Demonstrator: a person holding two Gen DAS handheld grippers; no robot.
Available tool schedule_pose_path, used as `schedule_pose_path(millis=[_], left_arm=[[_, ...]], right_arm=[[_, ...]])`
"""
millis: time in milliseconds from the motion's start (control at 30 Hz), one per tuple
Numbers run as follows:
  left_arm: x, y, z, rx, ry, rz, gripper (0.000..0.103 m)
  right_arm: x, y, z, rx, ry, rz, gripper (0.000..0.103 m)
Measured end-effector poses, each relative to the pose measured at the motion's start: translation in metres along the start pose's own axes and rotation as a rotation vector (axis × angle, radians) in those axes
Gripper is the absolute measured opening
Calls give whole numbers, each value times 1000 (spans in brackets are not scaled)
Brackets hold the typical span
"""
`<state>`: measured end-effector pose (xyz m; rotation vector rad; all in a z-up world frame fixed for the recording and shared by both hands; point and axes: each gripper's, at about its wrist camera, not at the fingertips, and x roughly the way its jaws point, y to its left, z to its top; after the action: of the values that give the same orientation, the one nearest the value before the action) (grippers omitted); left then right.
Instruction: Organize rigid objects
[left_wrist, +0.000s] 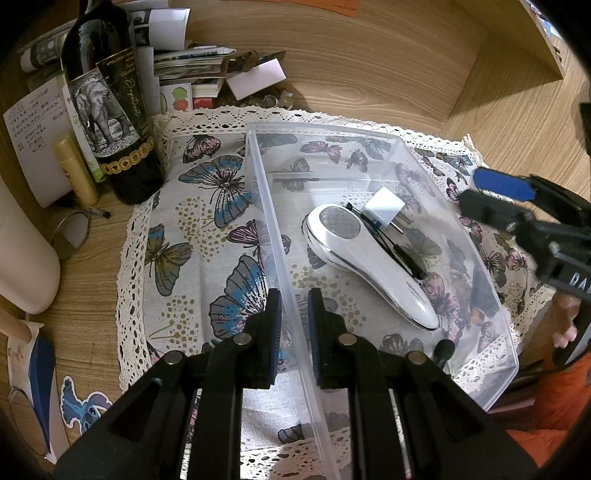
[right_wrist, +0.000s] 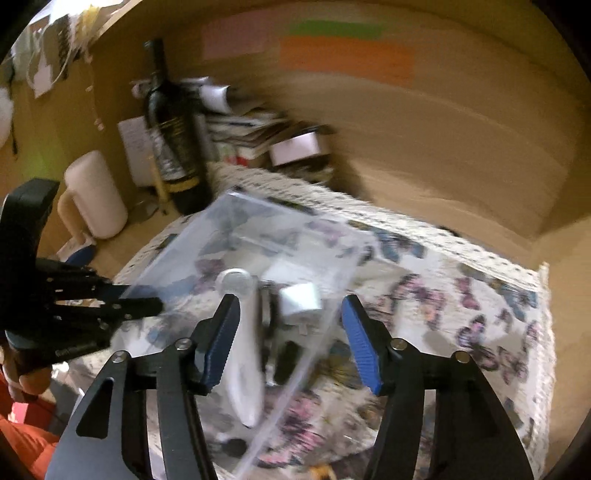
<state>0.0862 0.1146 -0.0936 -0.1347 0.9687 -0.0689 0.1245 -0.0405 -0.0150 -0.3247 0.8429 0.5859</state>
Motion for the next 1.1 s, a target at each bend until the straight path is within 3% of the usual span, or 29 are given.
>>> schedule_pose_path(millis=[167,367,667,900,967,1067,1100], left_arm=[[0,-1,0,0,-1,-3,14],[0,-1,0,1,1,-2,14],[0,-2,1,1,2,-4,14],[0,-1,1,2,2,-6,14],[0,0,1,2,2,-6,14],[0,0,1,2,2,-5,14],[0,0,1,2,2,-5,14]], right_arm=[[-20,-30,-17,71,-10,-109,55],[-30,-66,-53,208,33,-166,56],[-12,-74,-97,270,161,-149,56],[-7,-72,-118,287,206,-127,55],[-8,-71,-123,285,212,-124,48],[-10,-68,-126,284,212,-100,25],[-10,-66,-126,272,214,-106,25]])
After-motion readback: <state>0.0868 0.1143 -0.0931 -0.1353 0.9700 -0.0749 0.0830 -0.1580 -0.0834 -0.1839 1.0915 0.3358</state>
